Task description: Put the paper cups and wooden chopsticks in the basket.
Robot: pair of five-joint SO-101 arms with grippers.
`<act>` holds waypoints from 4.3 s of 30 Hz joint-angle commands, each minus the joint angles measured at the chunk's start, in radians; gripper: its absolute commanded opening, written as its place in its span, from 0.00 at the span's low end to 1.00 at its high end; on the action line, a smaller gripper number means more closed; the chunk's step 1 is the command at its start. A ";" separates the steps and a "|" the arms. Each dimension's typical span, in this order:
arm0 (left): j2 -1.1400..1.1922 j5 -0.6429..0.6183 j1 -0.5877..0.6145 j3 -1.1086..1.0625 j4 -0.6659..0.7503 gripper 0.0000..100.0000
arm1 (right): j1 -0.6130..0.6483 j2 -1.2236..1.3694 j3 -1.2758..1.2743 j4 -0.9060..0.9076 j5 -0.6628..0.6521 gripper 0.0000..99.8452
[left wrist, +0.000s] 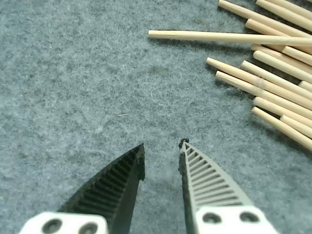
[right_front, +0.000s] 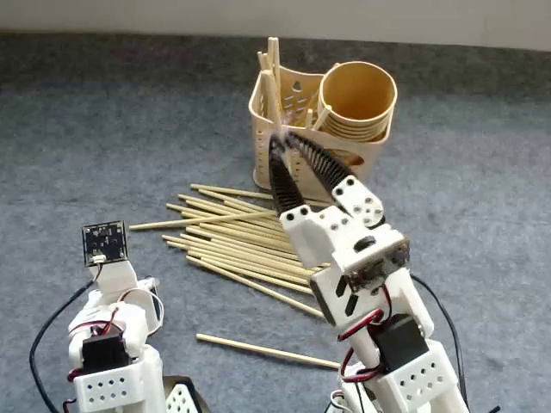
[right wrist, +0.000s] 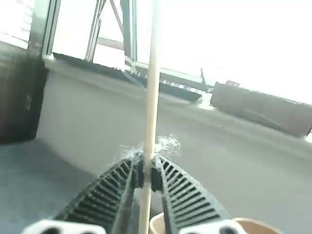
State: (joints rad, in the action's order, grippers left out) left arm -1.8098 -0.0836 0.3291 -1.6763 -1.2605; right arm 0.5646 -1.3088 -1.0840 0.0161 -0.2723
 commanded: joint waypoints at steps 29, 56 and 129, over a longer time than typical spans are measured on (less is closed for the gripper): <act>0.002 0.002 0.005 -0.021 -0.003 0.13 | -0.173 0.782 0.321 -0.466 -0.003 0.04; 0.002 0.002 0.005 -0.021 -0.003 0.13 | 0.130 0.325 0.248 0.558 -0.002 0.04; 0.002 0.002 0.005 -0.021 -0.003 0.13 | 0.630 0.677 -0.137 0.717 0.005 0.01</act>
State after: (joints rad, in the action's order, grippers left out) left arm -1.8098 -0.0836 0.3291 -1.6763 -1.2605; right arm 1.1891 -0.6352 -1.2190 0.7465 -0.2217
